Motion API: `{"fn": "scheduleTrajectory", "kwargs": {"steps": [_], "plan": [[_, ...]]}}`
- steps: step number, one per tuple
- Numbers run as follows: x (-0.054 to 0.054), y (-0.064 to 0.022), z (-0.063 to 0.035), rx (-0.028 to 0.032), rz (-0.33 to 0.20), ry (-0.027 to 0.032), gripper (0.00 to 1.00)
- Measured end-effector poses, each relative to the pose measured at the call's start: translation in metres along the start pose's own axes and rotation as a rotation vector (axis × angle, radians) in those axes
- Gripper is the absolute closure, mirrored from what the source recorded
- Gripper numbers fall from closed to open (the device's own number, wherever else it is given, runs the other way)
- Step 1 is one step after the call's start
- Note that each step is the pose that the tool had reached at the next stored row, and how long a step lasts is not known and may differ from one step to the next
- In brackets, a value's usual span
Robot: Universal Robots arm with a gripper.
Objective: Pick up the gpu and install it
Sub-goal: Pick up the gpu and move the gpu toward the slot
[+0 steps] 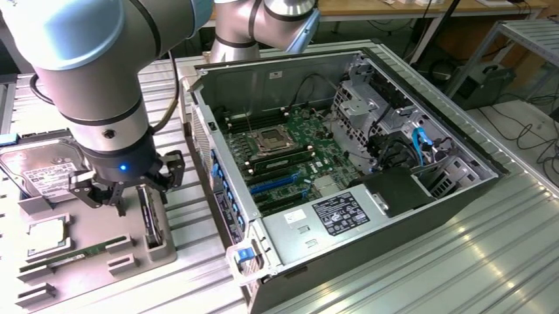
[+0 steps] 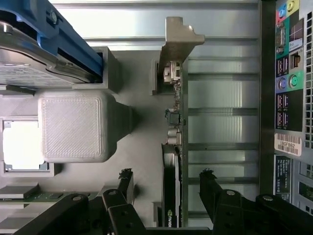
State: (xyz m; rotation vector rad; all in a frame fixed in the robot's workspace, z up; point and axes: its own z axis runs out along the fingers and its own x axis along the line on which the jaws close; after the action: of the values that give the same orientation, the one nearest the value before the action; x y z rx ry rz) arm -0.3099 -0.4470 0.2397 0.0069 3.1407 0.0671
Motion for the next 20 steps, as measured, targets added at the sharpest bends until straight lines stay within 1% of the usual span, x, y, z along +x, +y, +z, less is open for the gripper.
{"fn": "scheduleTrajectory", "kwargs": {"steps": [12,20], "plan": [[0.000,0.0001,0.0057,-0.0001,-0.019,0.0007,0.34],[0.000,0.0002,0.0120,-0.0001,-0.036,0.0015,0.34]]}}
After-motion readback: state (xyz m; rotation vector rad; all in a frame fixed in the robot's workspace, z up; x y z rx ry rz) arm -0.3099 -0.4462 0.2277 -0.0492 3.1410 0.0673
